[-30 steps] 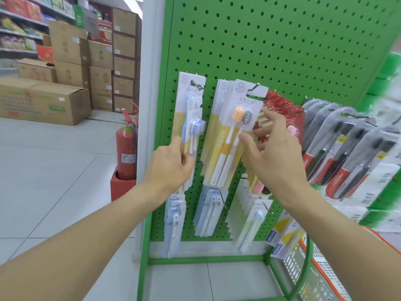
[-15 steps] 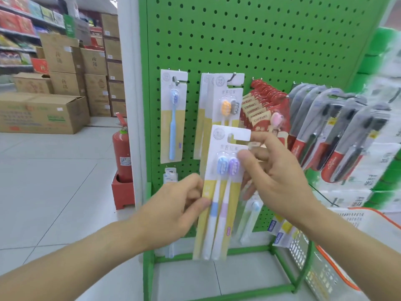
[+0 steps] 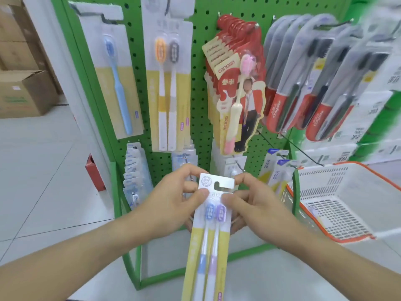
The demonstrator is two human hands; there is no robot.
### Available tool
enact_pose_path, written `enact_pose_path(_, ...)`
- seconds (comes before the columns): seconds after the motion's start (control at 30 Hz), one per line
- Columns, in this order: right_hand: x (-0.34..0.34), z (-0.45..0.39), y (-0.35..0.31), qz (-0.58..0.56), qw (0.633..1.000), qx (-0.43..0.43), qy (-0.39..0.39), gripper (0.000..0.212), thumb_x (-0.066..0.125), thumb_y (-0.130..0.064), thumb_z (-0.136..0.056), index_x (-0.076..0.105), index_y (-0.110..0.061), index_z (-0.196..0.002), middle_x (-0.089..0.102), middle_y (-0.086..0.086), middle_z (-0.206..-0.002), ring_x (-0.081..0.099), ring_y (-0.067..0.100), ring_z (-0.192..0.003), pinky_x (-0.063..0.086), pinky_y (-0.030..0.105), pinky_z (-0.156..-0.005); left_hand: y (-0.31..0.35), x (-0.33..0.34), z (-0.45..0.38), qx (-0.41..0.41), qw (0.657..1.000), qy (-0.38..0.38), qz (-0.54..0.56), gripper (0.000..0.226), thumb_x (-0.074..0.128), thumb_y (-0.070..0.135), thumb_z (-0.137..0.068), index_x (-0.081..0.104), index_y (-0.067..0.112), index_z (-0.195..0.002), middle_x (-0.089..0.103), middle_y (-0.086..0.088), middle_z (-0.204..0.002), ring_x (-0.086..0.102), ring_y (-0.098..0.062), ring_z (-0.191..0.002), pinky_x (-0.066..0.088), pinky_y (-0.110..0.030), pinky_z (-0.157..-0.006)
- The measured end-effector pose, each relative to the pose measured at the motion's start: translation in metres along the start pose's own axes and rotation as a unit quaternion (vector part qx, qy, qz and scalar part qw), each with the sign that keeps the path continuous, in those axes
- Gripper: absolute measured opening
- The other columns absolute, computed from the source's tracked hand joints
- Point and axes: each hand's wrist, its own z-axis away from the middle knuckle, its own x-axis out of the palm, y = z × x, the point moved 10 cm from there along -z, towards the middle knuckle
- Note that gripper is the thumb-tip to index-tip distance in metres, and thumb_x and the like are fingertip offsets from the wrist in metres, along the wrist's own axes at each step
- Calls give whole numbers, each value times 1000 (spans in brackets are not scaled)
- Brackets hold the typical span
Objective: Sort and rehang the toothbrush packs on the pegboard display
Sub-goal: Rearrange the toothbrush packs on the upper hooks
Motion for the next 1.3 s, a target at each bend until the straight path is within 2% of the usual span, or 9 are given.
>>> enact_pose_path(0.13,-9,-9,10,-1,999,-18,34,10,60,-17,-101,59,-7,-101,75,9,-68,72,21,-56,57,32,-47,-12,19,-8,-6,999,-23,-49,12,50,12,-104,47,23,-109,77,-3,-90,75,-26,-70,62,-47,-55)
enact_pose_path(0.27,-16,-13,26,20,999,-8,38,9,64,-13,-99,64,-6,-93,74,8,-65,68,18,-49,54,31,-42,-30,34,-10,-43,996,-67,-34,13,47,12,-105,44,21,-114,77,-5,-95,75,-31,-77,63,-50,-61)
enact_pose_path(0.5,-25,-6,38,8,999,4,33,7,65,-11,-97,65,-4,-97,74,6,-65,68,15,-50,54,28,-43,-39,54,-7,-48,988,-147,-25,53,55,-1,-99,40,38,-132,73,3,-112,75,-32,-82,63,-44,-65)
enact_pose_path(0.63,-26,-3,39,-31,999,-11,22,7,63,-7,-96,64,-7,-103,77,11,-77,71,21,-62,59,34,-50,-38,51,-10,-18,994,-107,-32,61,56,-7,-92,44,40,-129,73,2,-104,69,-32,-68,61,-43,-61)
enact_pose_path(0.77,-18,1,38,-8,999,-22,-38,28,58,1,-99,58,-16,-122,76,15,-102,73,30,-85,63,41,-68,-42,45,-10,-5,997,-74,-30,60,56,-7,-92,47,45,-122,73,2,-100,65,-44,-70,62,-47,-63)
enact_pose_path(0.93,-19,-3,42,40,998,-22,-33,45,54,12,-96,56,-19,-128,78,3,-101,72,18,-81,57,29,-68,-45,43,-10,-3,998,-53,-29,54,54,-3,-96,45,43,-123,72,1,-97,70,-37,-67,59,-35,-56)
enact_pose_path(1.1,-17,-7,42,37,999,-28,-22,53,55,20,-89,59,-18,-125,78,9,-99,72,20,-79,56,28,-67,-46,39,-12,-11,999,-49,-5,60,56,-5,-93,45,44,-125,73,0,-101,67,-42,-71,59,-35,-56)
enact_pose_path(1.23,-18,-10,45,5,1000,-22,-4,54,53,21,-90,59,-18,-127,77,13,-103,73,26,-83,63,42,-72,-71,43,-9,-73,994,-77,11,85,64,-4,-86,35,54,-141,76,0,-105,68,-47,-82,60,-45,-72)
enact_pose_path(1.3,-21,-11,47,7,1000,-21,12,54,54,19,-90,58,-19,-128,77,13,-104,72,27,-85,63,50,-78,-79,51,-7,-87,991,-104,-11,67,63,7,-85,49,50,-134,78,-3,-102,69,-49,-91,58,-58,-85)
